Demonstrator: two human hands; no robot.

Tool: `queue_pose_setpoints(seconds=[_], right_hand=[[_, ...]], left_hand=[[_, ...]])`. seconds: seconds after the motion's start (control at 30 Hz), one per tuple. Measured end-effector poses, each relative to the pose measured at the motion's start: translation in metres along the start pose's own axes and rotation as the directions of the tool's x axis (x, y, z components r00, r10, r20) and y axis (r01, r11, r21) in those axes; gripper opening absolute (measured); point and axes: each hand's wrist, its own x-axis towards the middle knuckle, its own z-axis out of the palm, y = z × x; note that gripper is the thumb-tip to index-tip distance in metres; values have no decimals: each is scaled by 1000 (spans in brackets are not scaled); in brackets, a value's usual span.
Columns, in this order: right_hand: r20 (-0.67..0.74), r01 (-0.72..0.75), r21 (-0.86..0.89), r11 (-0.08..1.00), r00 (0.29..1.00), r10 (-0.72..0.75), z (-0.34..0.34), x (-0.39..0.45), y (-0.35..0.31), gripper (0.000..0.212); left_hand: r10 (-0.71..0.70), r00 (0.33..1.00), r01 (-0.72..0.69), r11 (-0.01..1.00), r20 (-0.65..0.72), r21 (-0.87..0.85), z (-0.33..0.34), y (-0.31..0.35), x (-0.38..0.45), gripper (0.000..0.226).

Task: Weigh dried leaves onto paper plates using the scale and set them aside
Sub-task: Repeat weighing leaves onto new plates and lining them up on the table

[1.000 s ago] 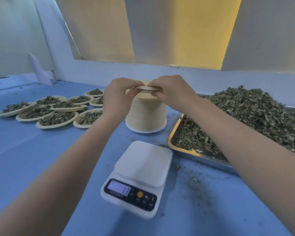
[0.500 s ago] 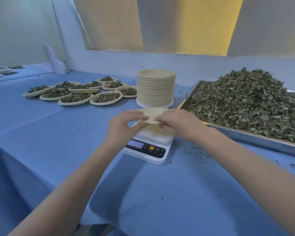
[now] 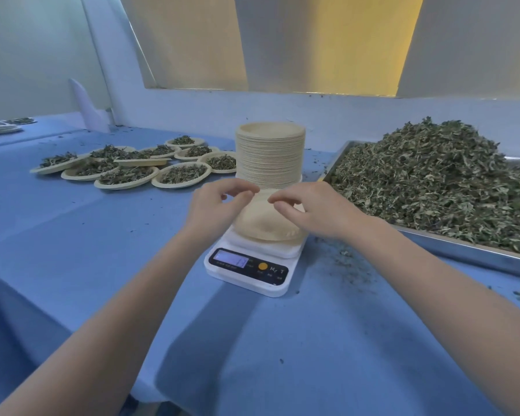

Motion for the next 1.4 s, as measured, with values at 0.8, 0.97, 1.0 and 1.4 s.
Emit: queue_pose_setpoints(seconds=[0.8,0.97,1.0,1.4], right_hand=[[97,-101,39,994,991,97,-16,-4,34,41],[-41,-357,-11,934,933,356,-46,-26,71,26],[-24,-414,-75,907,910,413,-52,-31,82,26],[-27,-691,-640,336,456,889,-90,-74,171,102]], left_hand=[[12,994,-10,1000,109,-17,52,31,34,20],[38,971,-68,990,235,122,130,72,62,19],[23,959,-64,988,282,138,147,78,65,25],[-246,788,100,956,564,277,269,90,84,56]])
